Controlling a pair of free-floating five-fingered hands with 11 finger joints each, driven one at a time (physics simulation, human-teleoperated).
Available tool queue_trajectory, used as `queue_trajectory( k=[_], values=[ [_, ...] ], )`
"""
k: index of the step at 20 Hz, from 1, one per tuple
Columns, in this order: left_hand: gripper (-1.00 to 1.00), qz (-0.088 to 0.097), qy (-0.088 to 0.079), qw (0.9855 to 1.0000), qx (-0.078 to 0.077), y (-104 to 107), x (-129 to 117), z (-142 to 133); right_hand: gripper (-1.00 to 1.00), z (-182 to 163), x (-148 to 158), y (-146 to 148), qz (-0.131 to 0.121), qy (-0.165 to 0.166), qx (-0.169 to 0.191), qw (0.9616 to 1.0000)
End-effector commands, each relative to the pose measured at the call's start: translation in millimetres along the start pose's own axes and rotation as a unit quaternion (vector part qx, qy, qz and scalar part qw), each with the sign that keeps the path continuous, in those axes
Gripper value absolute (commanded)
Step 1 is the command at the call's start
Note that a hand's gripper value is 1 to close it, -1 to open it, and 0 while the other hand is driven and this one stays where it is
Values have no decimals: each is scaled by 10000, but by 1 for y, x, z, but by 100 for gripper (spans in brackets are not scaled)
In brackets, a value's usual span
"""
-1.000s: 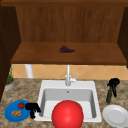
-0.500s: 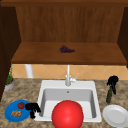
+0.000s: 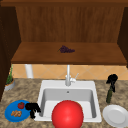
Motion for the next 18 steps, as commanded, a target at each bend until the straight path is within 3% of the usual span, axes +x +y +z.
queue_trajectory(
  k=[1, 7, 13, 18],
  values=[
    [0, 0, 0, 10000, 0, 0, 0, 0, -100, -23, -1, 1, 264, 98, -13, 9996],
    [0, 0, 0, 10000, 0, 0, 0, 0, -100, -63, -1, -1, 283, 141, -19, 9995],
    [0, 0, 0, 10000, 0, 0, 0, 0, -100, -90, -25, 2, 219, -155, -19, 9996],
    [0, 0, 0, 10000, 0, 0, 0, 0, -100, -106, -22, -9, 79, -208, 414, 9989]
  ],
)
